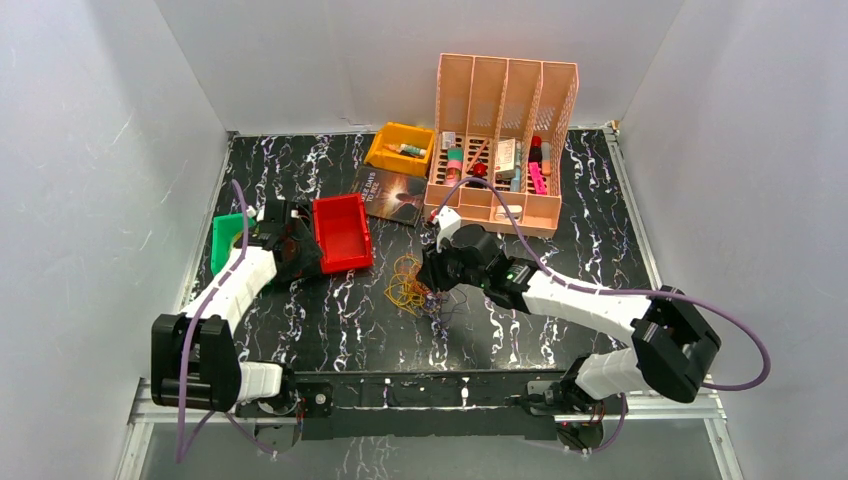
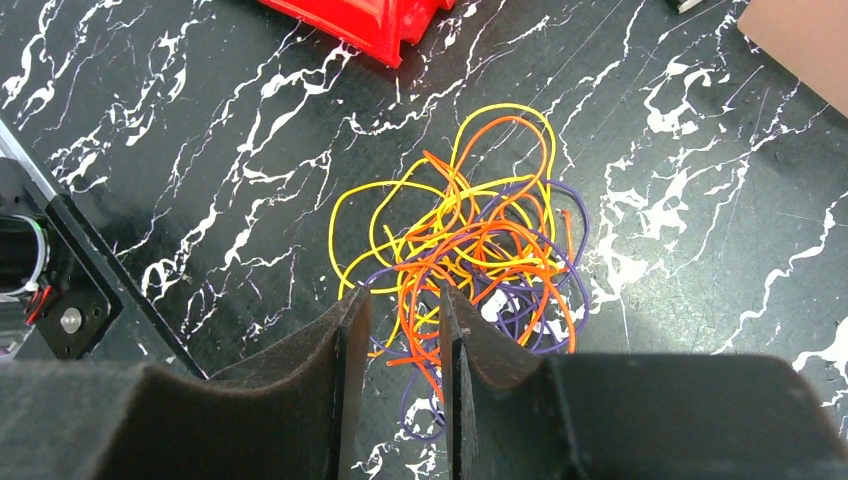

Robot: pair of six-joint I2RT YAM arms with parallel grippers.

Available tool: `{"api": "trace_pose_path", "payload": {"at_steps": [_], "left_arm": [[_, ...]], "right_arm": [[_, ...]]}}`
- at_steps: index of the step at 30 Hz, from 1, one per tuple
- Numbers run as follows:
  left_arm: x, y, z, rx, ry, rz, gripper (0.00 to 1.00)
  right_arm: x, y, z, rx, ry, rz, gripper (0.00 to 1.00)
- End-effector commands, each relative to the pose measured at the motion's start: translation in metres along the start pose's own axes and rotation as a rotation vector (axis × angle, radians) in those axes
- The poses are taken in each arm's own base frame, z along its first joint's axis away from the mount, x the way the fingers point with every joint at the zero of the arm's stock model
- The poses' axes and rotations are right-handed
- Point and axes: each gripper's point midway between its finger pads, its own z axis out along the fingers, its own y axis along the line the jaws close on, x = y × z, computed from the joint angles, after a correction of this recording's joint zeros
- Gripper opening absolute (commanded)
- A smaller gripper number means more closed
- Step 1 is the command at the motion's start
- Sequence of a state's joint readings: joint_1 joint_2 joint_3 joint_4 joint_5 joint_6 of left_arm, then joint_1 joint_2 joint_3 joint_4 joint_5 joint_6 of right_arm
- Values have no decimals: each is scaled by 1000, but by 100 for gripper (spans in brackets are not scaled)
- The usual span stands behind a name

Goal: Untangle the cables

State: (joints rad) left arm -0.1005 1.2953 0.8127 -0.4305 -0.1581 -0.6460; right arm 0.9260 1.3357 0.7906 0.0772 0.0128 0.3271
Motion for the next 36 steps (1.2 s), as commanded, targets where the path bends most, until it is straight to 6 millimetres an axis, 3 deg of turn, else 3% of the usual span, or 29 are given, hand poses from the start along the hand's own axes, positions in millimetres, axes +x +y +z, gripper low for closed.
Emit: {"api": "trace_pose_path", "payload": {"at_steps": [1, 12, 19, 36], "left_arm": [[-18, 3, -4, -20, -65, -13, 55], [-35, 7, -33, -2, -126, 9, 56], [-29, 13, -18, -36, -84, 8, 56], [-44, 15, 18, -84, -72, 11, 46]], "right_arm": [[-13, 8, 3, -29, -30, 9, 39], [-11, 11, 7, -43, -14, 11, 39], [-8, 11, 6, -44, -7, 15, 39], [-1, 9, 3, -40, 8, 20, 38]]}}
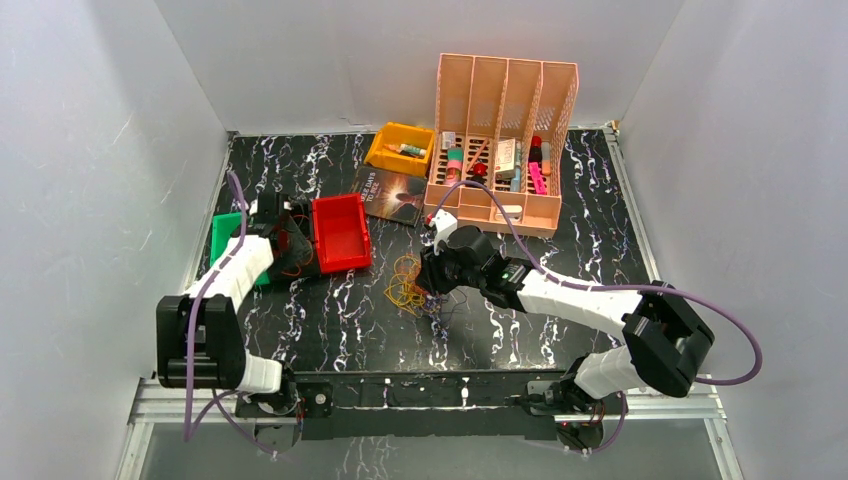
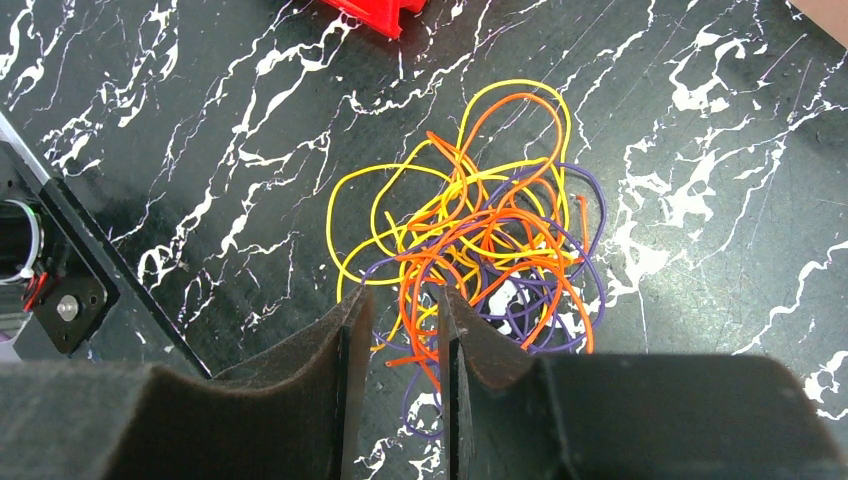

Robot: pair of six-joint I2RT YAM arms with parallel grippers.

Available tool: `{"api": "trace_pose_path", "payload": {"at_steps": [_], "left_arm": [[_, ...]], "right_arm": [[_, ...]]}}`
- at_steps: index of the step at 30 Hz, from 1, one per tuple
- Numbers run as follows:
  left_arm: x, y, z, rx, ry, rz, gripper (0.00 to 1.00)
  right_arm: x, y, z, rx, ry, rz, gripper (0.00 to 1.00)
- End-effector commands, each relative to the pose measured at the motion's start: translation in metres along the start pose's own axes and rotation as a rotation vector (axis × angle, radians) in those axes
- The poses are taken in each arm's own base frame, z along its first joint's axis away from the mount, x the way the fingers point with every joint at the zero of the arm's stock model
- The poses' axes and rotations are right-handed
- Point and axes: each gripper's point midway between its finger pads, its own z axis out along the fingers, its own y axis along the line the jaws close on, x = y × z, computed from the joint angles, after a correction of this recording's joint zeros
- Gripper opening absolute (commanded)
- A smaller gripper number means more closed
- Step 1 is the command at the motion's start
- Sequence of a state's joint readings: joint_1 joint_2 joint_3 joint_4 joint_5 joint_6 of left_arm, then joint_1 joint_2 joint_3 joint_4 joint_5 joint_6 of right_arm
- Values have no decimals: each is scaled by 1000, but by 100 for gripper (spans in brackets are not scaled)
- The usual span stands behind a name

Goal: Untangle the cables

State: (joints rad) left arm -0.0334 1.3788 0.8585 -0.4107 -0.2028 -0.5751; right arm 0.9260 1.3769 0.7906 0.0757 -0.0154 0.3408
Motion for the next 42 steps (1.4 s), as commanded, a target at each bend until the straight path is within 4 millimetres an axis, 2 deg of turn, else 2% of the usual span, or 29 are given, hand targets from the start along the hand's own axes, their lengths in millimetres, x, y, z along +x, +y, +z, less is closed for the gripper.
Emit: {"api": "trace_pose_path", "payload": {"at_steps": [1, 17, 33, 42], "left_arm": [[-23, -3, 5, -9, -52, -8, 44], [-59, -19, 22, -13, -78, -7, 0], [-95, -20, 49, -73, -166, -11, 0], [-77, -18, 69, -90, -106, -4, 0]], "right_arm": [[-14, 9, -5, -30, -39, 3, 38], [-11, 9, -8, -30, -33, 10, 38], [-6, 8, -11, -32, -32, 13, 39], [-6, 10, -12, -41, -30, 20, 39]]}}
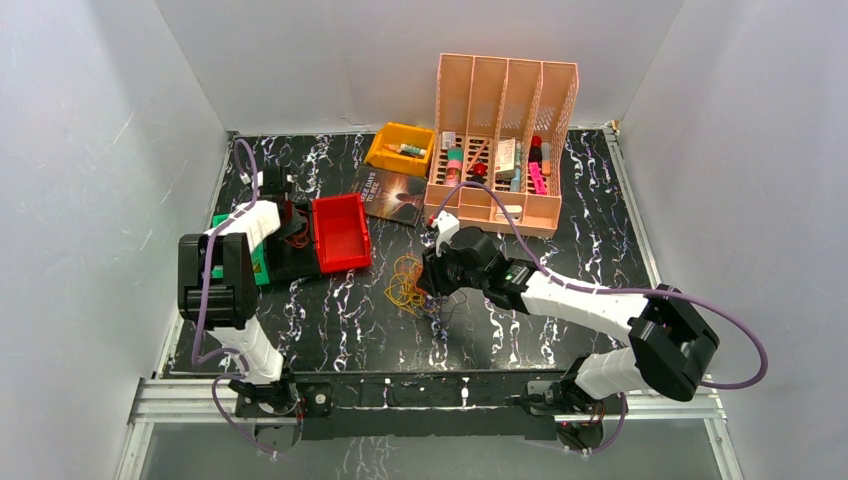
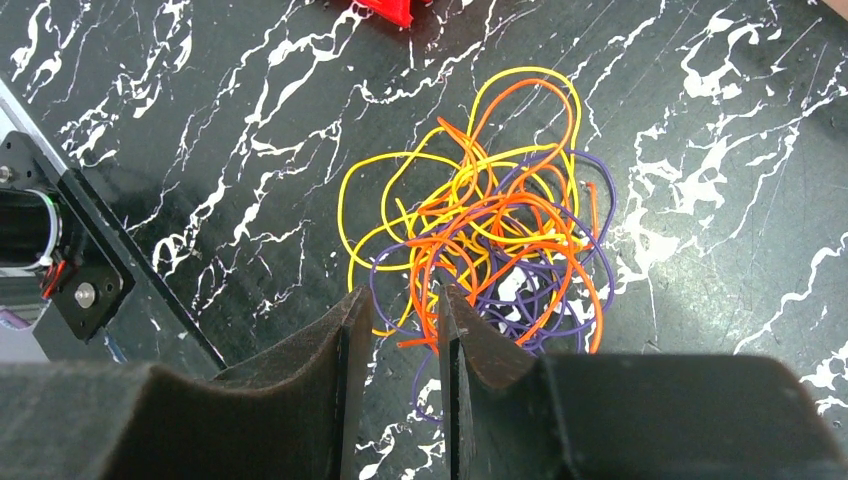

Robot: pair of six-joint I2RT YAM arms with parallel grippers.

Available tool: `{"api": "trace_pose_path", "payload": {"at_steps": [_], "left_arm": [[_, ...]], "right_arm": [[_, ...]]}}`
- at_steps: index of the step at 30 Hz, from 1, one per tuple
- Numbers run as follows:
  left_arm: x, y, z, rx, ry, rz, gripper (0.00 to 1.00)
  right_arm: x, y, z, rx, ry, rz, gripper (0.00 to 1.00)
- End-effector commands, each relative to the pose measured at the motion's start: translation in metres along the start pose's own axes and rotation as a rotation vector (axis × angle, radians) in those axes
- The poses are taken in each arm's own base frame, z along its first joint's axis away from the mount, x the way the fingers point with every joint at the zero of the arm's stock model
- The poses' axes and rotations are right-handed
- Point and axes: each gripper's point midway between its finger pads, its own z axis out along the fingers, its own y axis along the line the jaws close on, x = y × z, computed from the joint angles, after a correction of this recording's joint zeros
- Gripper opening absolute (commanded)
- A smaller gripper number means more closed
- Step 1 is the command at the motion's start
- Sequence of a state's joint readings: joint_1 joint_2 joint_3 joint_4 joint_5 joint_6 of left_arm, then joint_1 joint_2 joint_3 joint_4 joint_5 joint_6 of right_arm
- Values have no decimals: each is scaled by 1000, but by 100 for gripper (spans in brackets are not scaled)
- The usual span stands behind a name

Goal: Untangle the cables

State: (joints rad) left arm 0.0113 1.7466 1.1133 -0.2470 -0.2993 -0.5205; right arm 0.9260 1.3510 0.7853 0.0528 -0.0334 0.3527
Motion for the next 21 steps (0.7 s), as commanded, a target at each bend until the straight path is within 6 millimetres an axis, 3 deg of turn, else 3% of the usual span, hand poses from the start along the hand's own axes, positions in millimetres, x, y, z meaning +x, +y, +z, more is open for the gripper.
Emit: {"api": "trace_pose_path", "payload": {"at_steps": [1, 3, 11, 21], "left_arm": [[-1, 2, 1, -6, -2, -9, 0], [1, 2, 1, -3, 7, -10, 2], [-3, 4, -15, 16, -16, -23, 30], [-14, 6, -46, 58, -66, -41, 43]], "right_arm": [[-7, 6, -6, -27, -38, 8, 39], [-7, 7, -6, -30, -38, 10, 39], [-8, 8, -7, -32, -40, 15, 39], [-6, 10, -6, -45, -27, 24, 39]]}}
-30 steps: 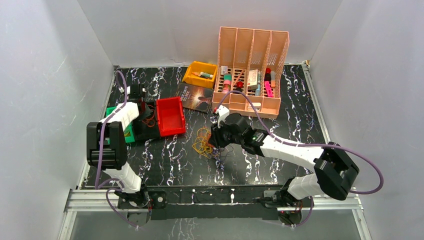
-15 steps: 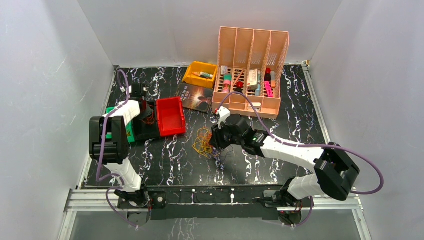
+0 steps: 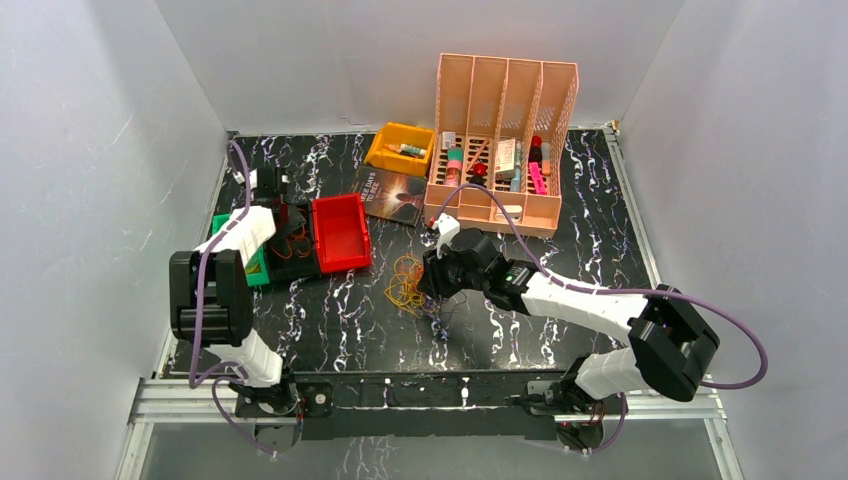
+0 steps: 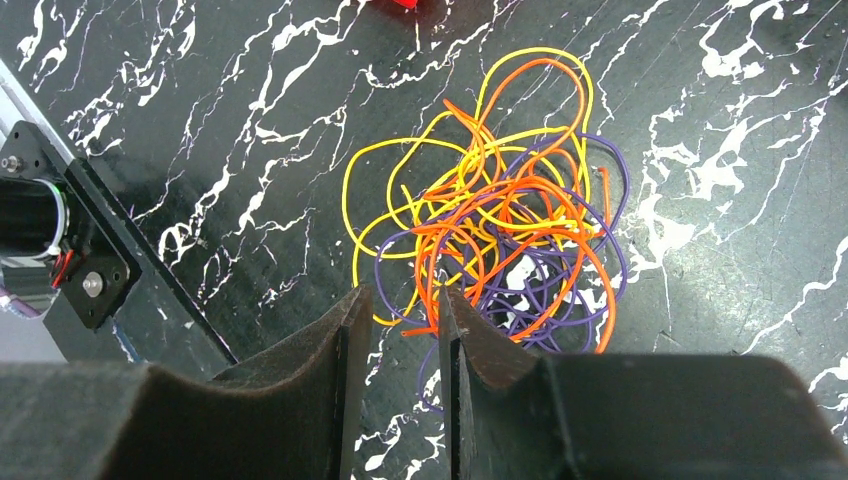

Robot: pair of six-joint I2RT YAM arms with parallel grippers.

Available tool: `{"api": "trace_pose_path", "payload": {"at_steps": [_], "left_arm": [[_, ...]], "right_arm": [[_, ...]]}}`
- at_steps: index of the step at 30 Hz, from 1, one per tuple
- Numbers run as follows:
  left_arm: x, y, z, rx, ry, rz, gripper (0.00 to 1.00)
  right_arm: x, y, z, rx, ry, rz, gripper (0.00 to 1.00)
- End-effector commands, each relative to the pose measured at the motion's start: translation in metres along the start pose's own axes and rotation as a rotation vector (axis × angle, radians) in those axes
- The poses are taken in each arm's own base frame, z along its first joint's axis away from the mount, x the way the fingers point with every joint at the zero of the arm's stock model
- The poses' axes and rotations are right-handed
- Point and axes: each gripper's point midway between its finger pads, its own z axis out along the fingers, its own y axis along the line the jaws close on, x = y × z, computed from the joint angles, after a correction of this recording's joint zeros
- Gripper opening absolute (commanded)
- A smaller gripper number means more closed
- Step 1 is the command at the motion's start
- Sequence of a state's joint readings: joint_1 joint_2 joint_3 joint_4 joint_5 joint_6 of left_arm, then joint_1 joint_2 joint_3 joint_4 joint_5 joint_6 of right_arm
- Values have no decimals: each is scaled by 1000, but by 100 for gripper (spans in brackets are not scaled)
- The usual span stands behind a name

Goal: Untangle the cables

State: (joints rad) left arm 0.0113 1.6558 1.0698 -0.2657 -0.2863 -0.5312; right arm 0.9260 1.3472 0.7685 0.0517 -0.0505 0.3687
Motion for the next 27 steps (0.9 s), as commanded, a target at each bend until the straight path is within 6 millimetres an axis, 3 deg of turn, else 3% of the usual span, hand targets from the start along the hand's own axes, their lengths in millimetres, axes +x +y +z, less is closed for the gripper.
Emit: {"api": "trace_pose_path", "payload": {"at_steps": [1, 5, 18, 23, 27], "left_arm": [[-14, 1, -27, 37, -50, -22, 45], [-14, 4, -35, 39, -54, -24, 50], [2, 7, -55, 97, -35, -34, 50], [-2, 6, -66, 126, -49, -22, 50], [-16, 1, -91, 186, -105, 5, 52]], "right_arm": [[-14, 10, -5, -35, -46, 7, 39], [-13, 11, -5, -40, -44, 15, 39], [-11, 12, -2, -50, -36, 20, 39], [-12, 11, -3, -44, -40, 19, 39], [-17, 8, -8, -21, -62, 6, 39]]}}
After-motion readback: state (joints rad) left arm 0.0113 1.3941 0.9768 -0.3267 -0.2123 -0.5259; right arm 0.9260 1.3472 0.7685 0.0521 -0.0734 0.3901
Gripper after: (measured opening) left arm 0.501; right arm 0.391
